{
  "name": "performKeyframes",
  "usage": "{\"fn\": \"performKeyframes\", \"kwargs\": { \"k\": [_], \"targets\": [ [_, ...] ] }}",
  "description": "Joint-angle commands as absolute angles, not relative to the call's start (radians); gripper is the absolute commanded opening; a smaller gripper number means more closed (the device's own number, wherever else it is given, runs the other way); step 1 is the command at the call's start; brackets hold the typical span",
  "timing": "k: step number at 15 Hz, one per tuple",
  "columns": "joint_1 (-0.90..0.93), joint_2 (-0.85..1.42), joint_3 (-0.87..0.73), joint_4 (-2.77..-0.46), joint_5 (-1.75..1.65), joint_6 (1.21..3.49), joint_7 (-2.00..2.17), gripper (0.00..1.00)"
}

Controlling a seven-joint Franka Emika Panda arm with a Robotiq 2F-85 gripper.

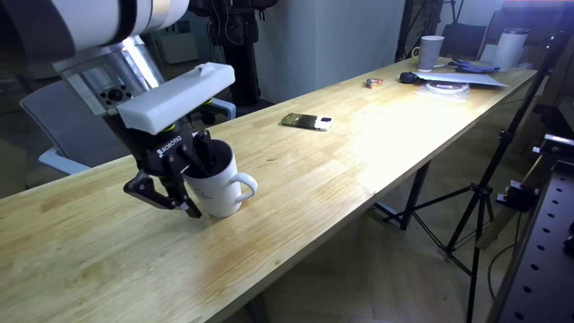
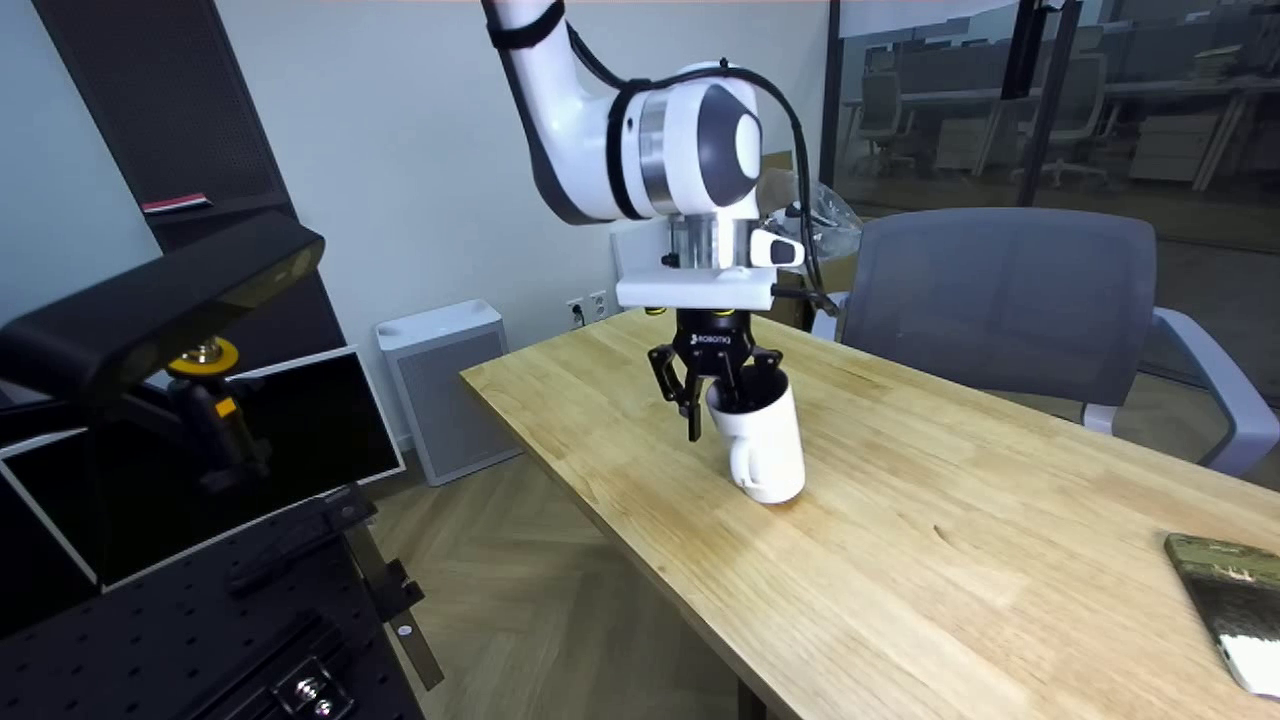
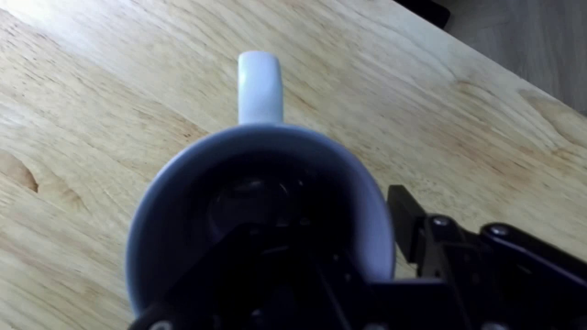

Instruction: Move the mug to the center of the table

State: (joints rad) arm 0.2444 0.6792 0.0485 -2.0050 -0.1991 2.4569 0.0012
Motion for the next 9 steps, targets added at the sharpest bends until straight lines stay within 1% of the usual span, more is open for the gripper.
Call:
{"fn": "performKeyframes", "kwargs": {
  "k": [1, 2, 3, 4, 5, 6, 9],
  "targets": [
    [0.247, 0.684, 0.048, -2.004, -0.209, 2.456, 0.022, 0.13],
    [0.24, 0.685, 0.052, -2.001, -0.202, 2.452, 0.013, 0.06],
    [0.236, 0.686, 0.053, -1.999, -0.2, 2.452, 0.009, 0.02],
    [0.229, 0.686, 0.056, -1.997, -0.195, 2.449, 0.001, 0.0],
    [0.227, 0.686, 0.055, -1.995, -0.194, 2.451, 0.002, 0.0],
    [0.218, 0.685, 0.061, -1.993, -0.186, 2.446, -0.007, 0.03],
    [0.194, 0.681, 0.076, -1.981, -0.159, 2.435, -0.026, 0.03]
  ]
}}
